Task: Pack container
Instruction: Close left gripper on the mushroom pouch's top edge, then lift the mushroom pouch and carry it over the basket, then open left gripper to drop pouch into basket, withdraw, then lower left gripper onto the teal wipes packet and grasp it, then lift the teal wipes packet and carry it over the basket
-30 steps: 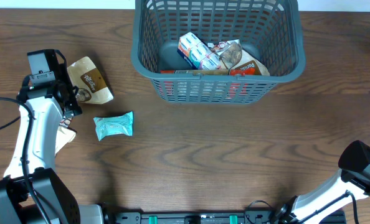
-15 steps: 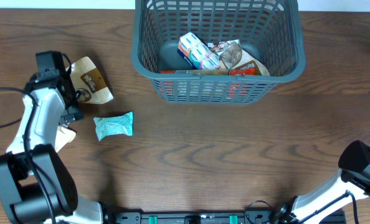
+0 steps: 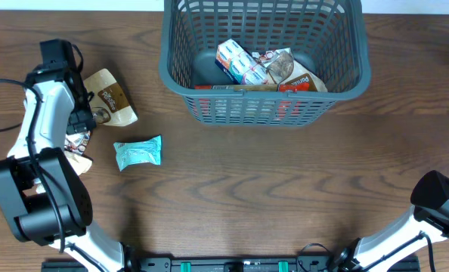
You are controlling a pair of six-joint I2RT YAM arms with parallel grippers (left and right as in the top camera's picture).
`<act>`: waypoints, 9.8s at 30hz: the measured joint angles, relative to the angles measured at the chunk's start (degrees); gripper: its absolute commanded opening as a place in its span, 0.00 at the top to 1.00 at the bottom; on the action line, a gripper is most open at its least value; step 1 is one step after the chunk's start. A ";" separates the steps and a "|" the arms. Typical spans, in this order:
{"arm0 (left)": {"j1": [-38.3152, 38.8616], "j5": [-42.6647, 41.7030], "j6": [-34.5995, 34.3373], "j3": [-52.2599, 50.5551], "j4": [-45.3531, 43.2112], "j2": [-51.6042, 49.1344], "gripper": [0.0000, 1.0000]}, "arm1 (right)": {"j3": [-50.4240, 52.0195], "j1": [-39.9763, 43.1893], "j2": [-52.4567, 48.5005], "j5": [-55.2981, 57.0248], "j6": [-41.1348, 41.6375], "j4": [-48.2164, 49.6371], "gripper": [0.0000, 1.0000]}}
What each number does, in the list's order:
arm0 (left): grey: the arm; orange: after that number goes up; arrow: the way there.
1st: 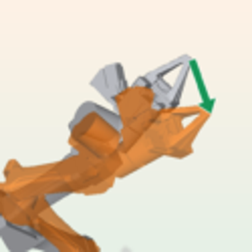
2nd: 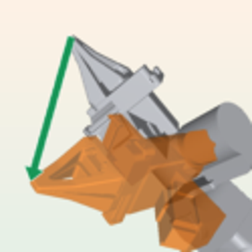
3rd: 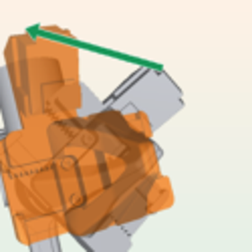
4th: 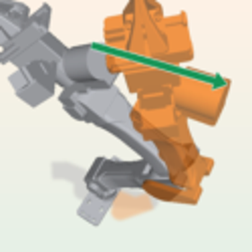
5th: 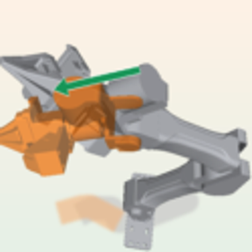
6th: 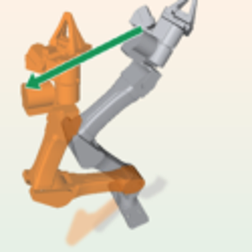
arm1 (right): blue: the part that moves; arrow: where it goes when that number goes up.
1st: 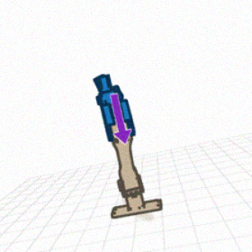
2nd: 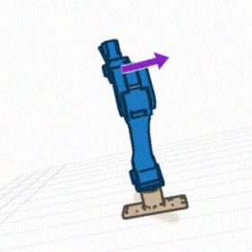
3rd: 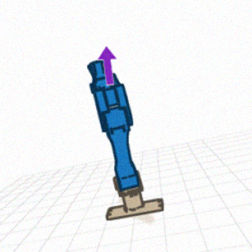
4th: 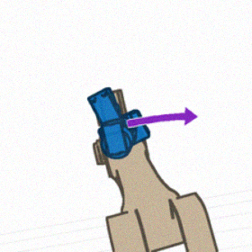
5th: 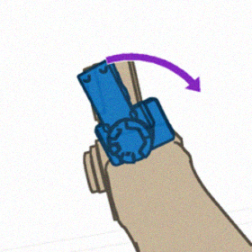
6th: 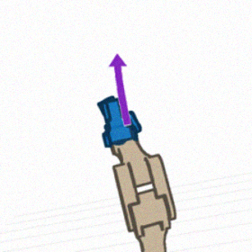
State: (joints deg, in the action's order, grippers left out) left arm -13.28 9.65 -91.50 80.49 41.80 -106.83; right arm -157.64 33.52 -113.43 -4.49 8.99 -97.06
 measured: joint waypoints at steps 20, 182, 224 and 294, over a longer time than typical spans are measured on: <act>0.00 -0.02 -7.37 0.00 1.79 -6.25 0.01 | 0.00 0.00 0.00 0.00 0.00 0.00 0.01; 41.99 24.35 53.79 34.97 33.94 20.44 0.01 | 0.00 0.00 0.00 -0.04 0.02 0.00 0.01; 18.32 -7.21 -11.06 -12.90 20.04 17.70 0.01 | 0.00 0.00 0.00 -0.17 0.02 0.00 0.01; 18.32 -10.64 7.80 -21.70 -2.40 4.92 0.94 | 0.00 0.00 0.00 -0.17 0.02 0.02 0.01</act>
State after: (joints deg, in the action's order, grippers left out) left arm 5.04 -0.99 -83.70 58.78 39.40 -101.91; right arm -157.64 33.52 -113.43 -4.67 9.02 -97.03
